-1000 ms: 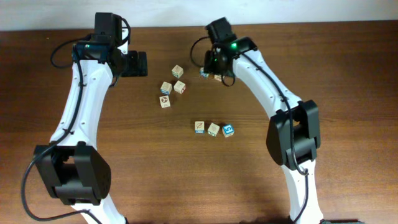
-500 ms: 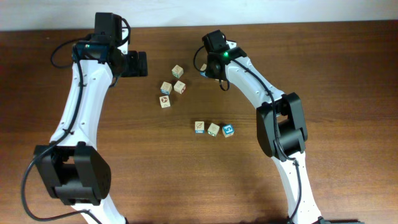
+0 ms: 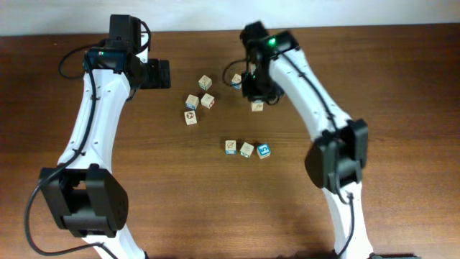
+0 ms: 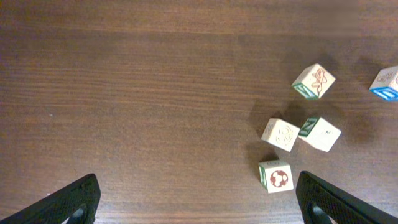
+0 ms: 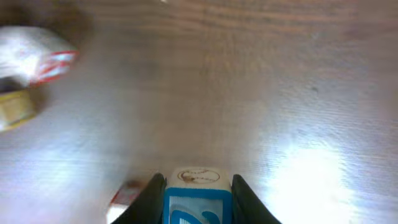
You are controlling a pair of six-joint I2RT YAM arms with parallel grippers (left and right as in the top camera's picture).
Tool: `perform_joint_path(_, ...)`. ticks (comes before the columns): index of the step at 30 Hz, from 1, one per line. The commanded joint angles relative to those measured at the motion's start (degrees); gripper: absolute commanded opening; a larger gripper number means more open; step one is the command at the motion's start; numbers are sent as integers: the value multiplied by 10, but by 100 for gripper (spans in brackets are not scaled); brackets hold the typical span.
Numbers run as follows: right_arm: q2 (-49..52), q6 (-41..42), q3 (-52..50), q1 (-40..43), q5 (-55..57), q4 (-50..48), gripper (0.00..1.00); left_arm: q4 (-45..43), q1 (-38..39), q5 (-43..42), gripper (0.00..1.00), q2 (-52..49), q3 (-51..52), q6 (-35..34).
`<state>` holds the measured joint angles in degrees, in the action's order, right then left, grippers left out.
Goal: Rotate 4 blocks
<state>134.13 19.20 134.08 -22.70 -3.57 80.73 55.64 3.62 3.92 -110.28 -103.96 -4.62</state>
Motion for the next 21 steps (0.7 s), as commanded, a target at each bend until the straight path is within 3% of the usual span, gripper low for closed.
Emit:
perform_joint_path(1,-135,-25,34,0,-7,54,23,0,1,6,99,-7,-10,-9)
perform_joint_path(5,-188,-22,34,0,27,158,22,0,1,6,99,-7,-10,-9)
perform_joint_path(8,-187,-22,-45,0,32,155,22,0,1,6,99,-7,-10,-9)
perform_joint_path(14,-187,-3,-365,3,71,-76,22,0,1,6,99,-7,-10,-9)
perform_joint_path(18,-187,-9,-486,3,69,-218,23,0,1,6,99,-7,-10,-9)
perform_joint_path(21,-186,-9,-532,3,45,-266,22,0,1,6,99,-7,-10,-9)
